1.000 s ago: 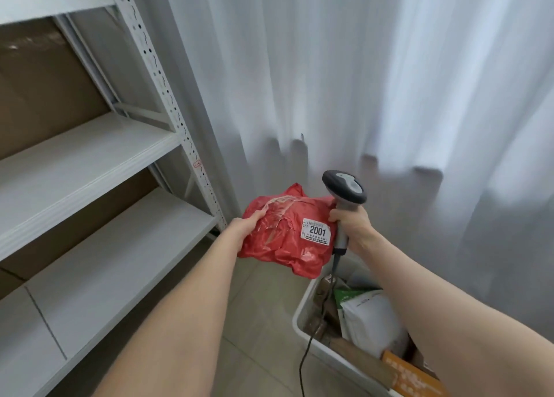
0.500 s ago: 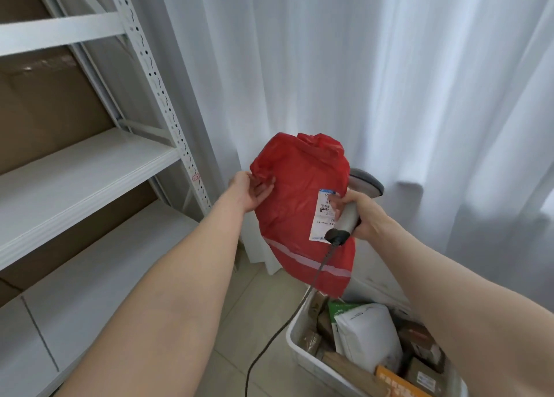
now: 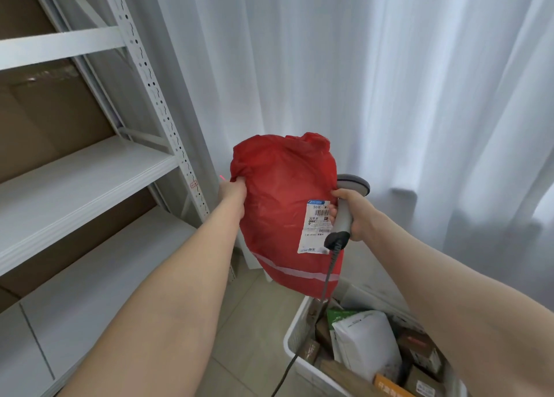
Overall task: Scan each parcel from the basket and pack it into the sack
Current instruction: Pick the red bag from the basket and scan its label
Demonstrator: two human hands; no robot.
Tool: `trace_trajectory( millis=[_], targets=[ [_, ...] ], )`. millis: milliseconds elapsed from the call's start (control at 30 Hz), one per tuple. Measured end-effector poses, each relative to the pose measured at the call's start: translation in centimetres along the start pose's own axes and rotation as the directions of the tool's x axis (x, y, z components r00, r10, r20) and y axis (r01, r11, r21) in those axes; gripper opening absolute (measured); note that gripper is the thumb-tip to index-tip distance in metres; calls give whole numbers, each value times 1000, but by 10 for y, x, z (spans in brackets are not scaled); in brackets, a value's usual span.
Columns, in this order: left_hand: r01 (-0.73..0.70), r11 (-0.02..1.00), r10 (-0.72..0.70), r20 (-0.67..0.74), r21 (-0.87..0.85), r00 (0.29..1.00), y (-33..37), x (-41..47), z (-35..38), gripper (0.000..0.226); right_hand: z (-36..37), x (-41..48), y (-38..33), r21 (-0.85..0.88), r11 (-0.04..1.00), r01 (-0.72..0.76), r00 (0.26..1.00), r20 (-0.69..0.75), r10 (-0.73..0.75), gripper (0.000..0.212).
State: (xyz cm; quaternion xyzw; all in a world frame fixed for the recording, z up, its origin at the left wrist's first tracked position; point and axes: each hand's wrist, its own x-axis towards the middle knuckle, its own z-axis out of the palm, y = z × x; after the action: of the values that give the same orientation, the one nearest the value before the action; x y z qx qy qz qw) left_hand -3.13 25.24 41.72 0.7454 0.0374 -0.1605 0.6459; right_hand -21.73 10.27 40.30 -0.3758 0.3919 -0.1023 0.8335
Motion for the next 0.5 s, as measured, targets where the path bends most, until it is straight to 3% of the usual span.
trace_trajectory(
  millis=[100, 267, 400, 467, 500],
  targets=[
    [46, 996, -49, -45, -78, 998, 2, 2, -1, 51, -6, 5, 4, -21, 1000, 17, 1000, -15, -18, 14],
    [212, 963, -205, 60, -166, 977, 5, 5, -7, 53, -11, 11, 23, -2, 1000, -31, 998, 55, 31, 17],
    [219, 946, -229, -15, -238, 973, 3, 12, -17, 51, 0, 19, 33, -32, 999, -15, 1000, -2, 15, 21],
    [231, 931, -213, 92, -283, 973, 1, 10, -25, 71, 6, 24, 35, 6, 1000, -10, 996, -84, 10, 20],
    [246, 942, -212, 162, -229, 964, -3, 7, -30, 86, 8, 26, 36, 49, 999, -4, 993, -117, 10, 18]
  ],
)
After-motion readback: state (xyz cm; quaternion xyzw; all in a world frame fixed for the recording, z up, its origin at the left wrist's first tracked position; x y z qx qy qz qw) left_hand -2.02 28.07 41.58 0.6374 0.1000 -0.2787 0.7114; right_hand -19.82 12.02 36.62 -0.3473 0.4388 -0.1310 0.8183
